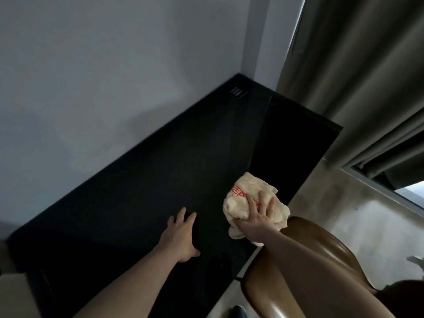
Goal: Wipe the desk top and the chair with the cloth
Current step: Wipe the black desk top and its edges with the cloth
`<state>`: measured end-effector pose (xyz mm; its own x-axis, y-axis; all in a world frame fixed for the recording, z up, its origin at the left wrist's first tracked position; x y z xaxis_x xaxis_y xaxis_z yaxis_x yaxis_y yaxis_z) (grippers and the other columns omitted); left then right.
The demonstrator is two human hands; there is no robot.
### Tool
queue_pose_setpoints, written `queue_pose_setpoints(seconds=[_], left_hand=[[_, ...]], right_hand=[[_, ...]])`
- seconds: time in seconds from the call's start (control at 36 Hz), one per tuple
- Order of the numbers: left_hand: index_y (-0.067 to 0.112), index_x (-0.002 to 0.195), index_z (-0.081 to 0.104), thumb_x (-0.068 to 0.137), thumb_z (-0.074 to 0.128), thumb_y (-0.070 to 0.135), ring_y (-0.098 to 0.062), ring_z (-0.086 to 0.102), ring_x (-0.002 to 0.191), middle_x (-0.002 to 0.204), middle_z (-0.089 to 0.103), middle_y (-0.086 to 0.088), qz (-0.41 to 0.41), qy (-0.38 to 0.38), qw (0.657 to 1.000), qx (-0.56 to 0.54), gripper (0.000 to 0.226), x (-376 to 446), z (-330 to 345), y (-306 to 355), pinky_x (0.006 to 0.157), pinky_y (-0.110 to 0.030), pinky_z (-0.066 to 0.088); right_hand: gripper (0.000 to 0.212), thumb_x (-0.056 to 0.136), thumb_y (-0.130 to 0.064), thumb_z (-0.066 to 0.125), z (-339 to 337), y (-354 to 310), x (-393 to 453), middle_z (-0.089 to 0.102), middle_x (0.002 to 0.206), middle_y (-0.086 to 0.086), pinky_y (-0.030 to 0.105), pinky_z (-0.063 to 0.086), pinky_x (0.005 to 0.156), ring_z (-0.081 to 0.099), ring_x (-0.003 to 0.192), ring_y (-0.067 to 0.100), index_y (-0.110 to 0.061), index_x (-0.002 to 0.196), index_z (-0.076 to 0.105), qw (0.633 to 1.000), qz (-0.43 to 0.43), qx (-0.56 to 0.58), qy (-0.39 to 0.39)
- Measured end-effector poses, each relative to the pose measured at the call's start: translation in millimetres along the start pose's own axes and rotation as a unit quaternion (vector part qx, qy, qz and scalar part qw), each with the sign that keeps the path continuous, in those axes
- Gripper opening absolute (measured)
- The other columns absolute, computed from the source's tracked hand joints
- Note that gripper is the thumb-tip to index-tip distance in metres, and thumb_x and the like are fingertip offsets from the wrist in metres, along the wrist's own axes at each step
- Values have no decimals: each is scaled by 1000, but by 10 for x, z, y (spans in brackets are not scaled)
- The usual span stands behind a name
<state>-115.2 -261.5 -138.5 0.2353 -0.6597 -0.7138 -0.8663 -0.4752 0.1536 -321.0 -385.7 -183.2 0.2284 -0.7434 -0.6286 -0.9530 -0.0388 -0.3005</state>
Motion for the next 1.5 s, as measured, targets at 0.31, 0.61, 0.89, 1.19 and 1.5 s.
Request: queue_pose_setpoints(seconds=[0.31,0.61,0.89,1.19,1.5], left_hand=[[33,163,-8,82,83,43,-36,-5,157,167,-26,0,-43,-15,999,-13,122,443,-118,-299,120,-50,32],[39,162,-8,81,83,45,-39,-8,156,168,-26,1,-32,-6,999,1,122,1215,-819,352,119,-51,34],[40,159,-17,79,86,40,-47,-13,153,166,-31,-1,-49,-17,998,-37,130,1826,-1068,1197,119,-56,33],[46,156,-20,75,90,31,-50,-16,151,164,-34,3,-66,6,996,-54,137,2005,-1029,1148,119,-61,31],[45,157,-18,73,91,29,-51,-19,150,163,-36,3,-68,5,996,-52,138,2030,-1051,1164,117,-64,32]], right_hand=[[98,75,-87,42,-388,228,528,-37,158,-17,80,-2,110,-41,145,28,-54,151,-11,998,29,48,27],[101,75,-88,42,-1142,568,1184,-33,160,-15,79,-5,110,-38,146,30,-50,154,-7,995,37,76,57],[99,74,-90,38,-1866,964,1884,-35,157,-18,81,-6,108,-39,145,31,-50,152,-9,995,48,60,67],[88,86,-78,46,-2805,1337,2556,-23,164,-18,78,-5,111,-26,151,28,-50,156,1,986,99,77,107],[98,79,-92,29,-2986,1388,2886,-20,166,-10,79,-4,111,-22,151,37,-45,158,-4,974,144,79,153]])
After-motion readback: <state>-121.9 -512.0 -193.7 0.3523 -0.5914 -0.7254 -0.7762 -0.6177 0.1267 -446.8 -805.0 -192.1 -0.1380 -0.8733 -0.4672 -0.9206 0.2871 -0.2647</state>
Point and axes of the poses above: each hand's wrist, its own x-axis towards the middle knuckle, its own z-axis out of the palm, y = z × x, the point moved 10 cm from there along x, towards the middle knuckle
